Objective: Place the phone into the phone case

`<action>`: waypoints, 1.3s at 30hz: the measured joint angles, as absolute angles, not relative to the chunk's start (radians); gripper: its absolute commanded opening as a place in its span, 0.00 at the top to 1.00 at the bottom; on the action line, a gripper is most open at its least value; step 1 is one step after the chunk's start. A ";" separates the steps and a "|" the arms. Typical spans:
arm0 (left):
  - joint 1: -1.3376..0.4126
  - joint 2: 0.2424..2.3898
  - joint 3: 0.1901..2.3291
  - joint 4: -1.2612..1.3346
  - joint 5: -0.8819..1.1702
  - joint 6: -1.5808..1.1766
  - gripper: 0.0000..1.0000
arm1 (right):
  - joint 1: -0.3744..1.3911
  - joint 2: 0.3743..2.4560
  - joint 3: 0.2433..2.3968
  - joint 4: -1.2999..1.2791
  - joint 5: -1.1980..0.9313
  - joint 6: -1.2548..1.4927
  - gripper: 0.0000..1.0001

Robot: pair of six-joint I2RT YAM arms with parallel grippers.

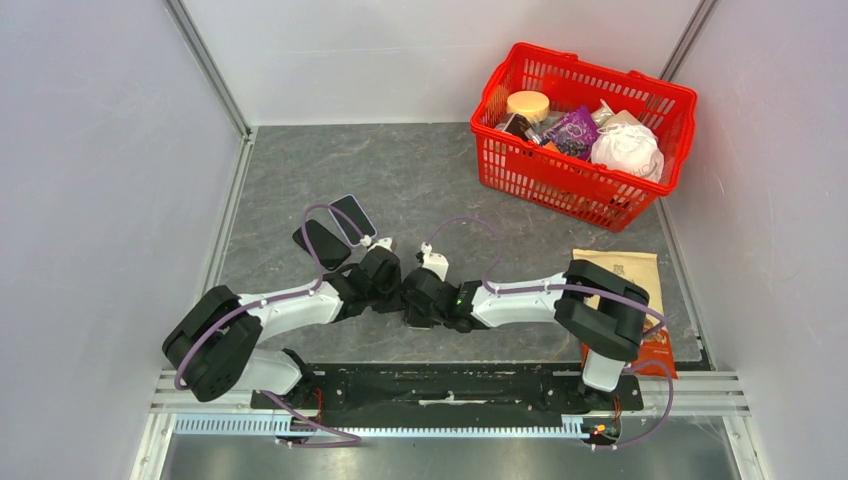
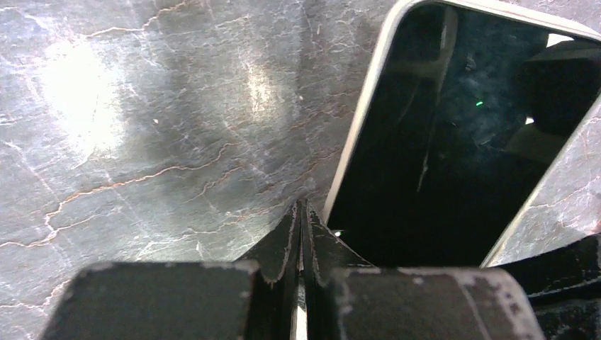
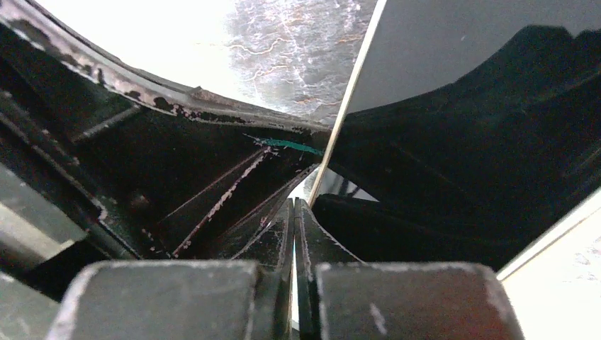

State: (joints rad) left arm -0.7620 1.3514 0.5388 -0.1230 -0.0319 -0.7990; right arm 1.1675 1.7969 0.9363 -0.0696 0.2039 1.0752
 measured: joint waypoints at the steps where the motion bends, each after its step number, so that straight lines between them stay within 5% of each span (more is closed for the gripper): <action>1: -0.761 1.352 0.539 -0.122 -0.031 -0.800 0.93 | 1.164 1.794 0.928 -0.054 0.195 1.082 1.00; 9: -0.768 1.353 0.553 -0.138 -0.036 -0.806 0.90 | 1.142 1.742 0.926 -0.155 0.150 1.047 0.86; 17: -0.767 1.352 0.643 -0.194 -0.058 -0.805 0.71 | 1.016 1.583 0.985 -0.399 0.131 0.914 0.59; 27: -0.767 1.447 0.764 -0.210 -0.061 -0.804 0.59 | 0.764 1.555 1.022 -0.412 0.076 0.761 0.54; 39: -0.767 1.557 0.796 -0.238 -0.075 -0.786 0.51 | 0.740 1.758 1.049 -0.353 -0.017 0.712 0.61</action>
State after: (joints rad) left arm -0.7670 1.5574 0.7963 -0.2382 -0.0753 -0.7864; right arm 0.7399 1.7580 1.0489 -0.3531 -0.0166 0.7124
